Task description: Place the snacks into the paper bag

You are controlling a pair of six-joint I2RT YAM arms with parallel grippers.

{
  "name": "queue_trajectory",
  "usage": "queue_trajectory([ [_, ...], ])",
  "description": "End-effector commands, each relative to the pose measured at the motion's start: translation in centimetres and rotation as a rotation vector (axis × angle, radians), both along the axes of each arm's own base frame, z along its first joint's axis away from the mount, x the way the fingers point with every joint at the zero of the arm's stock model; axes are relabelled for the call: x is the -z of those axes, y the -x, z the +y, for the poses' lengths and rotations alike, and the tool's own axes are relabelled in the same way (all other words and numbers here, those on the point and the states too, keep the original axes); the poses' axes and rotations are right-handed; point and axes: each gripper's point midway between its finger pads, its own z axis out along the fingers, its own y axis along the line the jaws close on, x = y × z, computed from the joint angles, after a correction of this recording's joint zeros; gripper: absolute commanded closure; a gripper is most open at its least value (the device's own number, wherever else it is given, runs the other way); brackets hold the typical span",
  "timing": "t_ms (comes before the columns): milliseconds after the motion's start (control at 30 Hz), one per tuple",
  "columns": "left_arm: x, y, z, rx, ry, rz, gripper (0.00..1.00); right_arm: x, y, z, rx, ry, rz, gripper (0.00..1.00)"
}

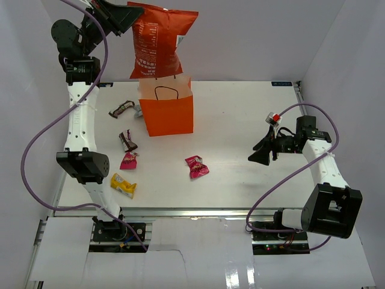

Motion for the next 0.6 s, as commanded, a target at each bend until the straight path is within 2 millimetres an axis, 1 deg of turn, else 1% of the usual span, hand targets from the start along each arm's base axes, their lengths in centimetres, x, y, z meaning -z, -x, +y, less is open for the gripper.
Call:
queue_trajectory([
  [0,0.4,-0.5,1.7,-0.038,-0.019,-0.024,1.0,-0.2,-0.2,0.0,-0.001,-0.004,-0.018,0.23],
  [67,1.2,-0.9,1.8,-0.033,-0.034,-0.011,1.0,-0.1,-0.2,0.0,0.0,-0.003,-0.018,0.23],
  [100,2.0,-1.4,1.8,-0.03,-0.04,0.008,1.0,-0.1,-0.2,-0.1,0.0,-0.001,-0.019,0.23],
  [167,2.7,-1.5,1.7,-0.022,-0.057,0.017,1.0,-0.1,-0.2,-0.1,0.002,0.003,-0.017,0.23],
  [200,3.7,-2.0,1.7,-0.021,-0.06,0.042,1.0,0.0,-0.3,-0.1,0.002,0.005,-0.021,0.23],
  [233,3.7,-1.8,1.7,-0.021,-0.068,0.035,1.0,0.0,-0.2,-0.1,0.004,0.005,-0.015,0.23],
  [400,5.2,-2.0,1.6,-0.012,-0.083,0.069,1.0,0.2,-0.4,-0.2,0.006,0.005,-0.011,0.23],
  [567,5.6,-2.5,1.6,-0.015,-0.08,0.082,1.0,0.3,-0.6,-0.1,0.011,-0.007,0.001,0.23],
])
